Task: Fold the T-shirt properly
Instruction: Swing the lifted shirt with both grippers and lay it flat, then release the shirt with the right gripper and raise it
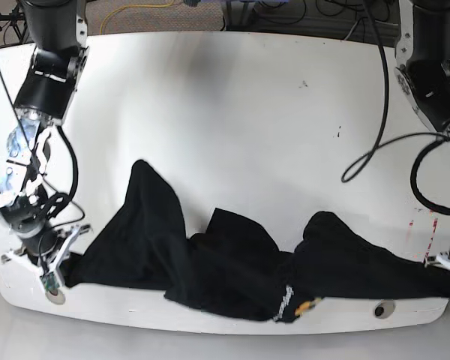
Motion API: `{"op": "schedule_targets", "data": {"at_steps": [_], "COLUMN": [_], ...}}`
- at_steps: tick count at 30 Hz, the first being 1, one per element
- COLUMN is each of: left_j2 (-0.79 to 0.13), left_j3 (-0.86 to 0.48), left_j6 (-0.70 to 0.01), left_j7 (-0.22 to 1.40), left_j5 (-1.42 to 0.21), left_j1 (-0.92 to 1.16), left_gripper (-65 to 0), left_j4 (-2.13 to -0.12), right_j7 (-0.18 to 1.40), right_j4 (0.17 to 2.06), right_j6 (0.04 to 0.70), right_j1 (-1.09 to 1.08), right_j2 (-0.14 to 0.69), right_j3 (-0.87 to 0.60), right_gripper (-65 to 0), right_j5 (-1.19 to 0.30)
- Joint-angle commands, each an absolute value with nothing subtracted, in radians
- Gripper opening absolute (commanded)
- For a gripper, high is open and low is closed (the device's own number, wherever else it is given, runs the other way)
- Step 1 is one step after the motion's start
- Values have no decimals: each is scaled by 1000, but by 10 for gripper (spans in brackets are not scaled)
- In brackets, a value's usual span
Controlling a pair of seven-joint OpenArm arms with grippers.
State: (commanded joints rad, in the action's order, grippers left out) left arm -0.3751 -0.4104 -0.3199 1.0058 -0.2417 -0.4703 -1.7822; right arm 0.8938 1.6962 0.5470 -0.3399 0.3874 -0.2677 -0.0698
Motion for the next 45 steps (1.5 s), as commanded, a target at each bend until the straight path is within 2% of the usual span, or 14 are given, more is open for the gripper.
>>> {"op": "schedule_targets", "data": {"at_steps": [5,14,23,38,45], "left_j2": [-360,-360,-358,-364,-364], "left_j3": [-456,-501,-535,-581,-587], "left_j6": [-320,-321,-321,-325,-371], "left_j7": [966,891,799,792,796], "left_j5": [-242,-242,-242,-237,-234], "left_j1": [-318,-70,108,216,217], "left_gripper": [-625,-626,-626,-626,-626], "left_j4": [-1782,-1781,-1776,-1774,-1774], "right_j7": [894,891,891,891,891], "right_j4": [1696,1696,1776,1807,1805], "right_j6": [549,549,550,550,550], "right_j1": [-193,28,170,278,275], "right_j2": [341,326,245,197,191], "right_j3": [-321,-329,-394,-371,-369], "right_gripper": [-644,-644,-645,-645,-645], "right_j5": [-70,-77,-70,-70,-70]}}
